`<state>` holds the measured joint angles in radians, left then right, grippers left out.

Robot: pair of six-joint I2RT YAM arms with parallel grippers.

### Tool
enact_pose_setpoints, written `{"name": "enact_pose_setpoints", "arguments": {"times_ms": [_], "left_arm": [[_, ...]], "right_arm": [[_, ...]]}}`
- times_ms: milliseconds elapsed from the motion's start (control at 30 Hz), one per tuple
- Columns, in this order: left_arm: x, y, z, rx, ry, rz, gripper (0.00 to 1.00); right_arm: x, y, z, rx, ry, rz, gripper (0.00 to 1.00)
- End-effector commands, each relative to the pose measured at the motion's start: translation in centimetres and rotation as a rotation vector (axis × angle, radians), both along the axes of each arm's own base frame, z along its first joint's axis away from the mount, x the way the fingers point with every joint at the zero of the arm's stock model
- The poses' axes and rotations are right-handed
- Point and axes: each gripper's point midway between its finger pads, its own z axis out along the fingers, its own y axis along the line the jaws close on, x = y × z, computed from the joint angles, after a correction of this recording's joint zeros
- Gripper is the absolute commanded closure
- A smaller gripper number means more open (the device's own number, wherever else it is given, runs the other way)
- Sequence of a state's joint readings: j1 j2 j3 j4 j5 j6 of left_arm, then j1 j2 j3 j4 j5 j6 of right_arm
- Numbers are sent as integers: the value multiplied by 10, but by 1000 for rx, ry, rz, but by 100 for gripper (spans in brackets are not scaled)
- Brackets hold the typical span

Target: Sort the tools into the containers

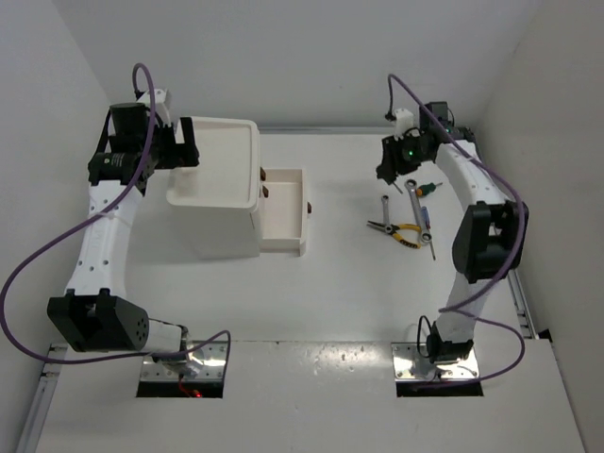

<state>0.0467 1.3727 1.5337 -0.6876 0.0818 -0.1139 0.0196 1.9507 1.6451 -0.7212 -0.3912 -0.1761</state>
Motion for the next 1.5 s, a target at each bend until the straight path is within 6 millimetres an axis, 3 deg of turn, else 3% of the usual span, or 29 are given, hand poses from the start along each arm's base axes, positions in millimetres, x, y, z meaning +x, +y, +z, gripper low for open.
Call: {"name": "enact_pose_setpoints", "arguments": {"times_ms": [0,167,333,600,633,700,733,833,967,1000,1067,1100,1167,1200,1267,1300,1333,1367,1400,1433,1467], "left_arm": [[0,1,19,-4,-68,29,0],[-2,3,26,8,-87,33,0],[-2,4,26,13,-87,41,0],[-2,5,26,29,-87,33,0],[0,7,23,33,-78,41,0],[0,11,23,34,-77,50,0],[0,11,23,34,-77,50,0],[0,11,23,34,-77,50,0],[0,11,23,34,-77,50,0],[1,9,27,29,-87,41,0],[1,7,27,25,-87,32,0],[1,7,27,24,-87,32,0],[1,5,27,19,-87,22,0],[1,3,27,14,-88,12,0],[1,0,27,-1,-87,6,0],[0,0,23,-2,-78,6,0],[2,0,19,-2,-69,6,0],[2,0,16,-11,-60,10,0],[2,0,15,-11,-60,10,0],[3,0,13,-11,-60,10,0],[3,0,13,-11,-60,10,0]], "right_arm": [[-24,98,93,346,-48,126,100],[-31,176,120,543,-26,136,100],[-20,242,106,600,27,141,100],[1,294,79,579,18,175,100],[0,301,66,572,39,182,92],[1,305,65,555,26,181,76],[4,304,59,544,27,167,53],[4,301,61,502,4,143,31],[18,267,94,456,-99,90,26],[21,244,115,424,-156,73,24],[22,215,131,387,-203,57,23],[30,176,149,332,-281,25,23],[28,132,140,230,-269,-11,20],[38,92,129,138,-270,-91,19],[33,39,111,-25,-238,-143,14],[33,4,100,-72,-209,-201,13],[27,-17,81,-116,-165,-220,13],[27,-52,75,-161,-149,-301,9],[22,-55,67,-181,-127,-312,9],[18,-83,58,-195,-96,-382,9],[15,-93,54,-189,-78,-418,9]]}}
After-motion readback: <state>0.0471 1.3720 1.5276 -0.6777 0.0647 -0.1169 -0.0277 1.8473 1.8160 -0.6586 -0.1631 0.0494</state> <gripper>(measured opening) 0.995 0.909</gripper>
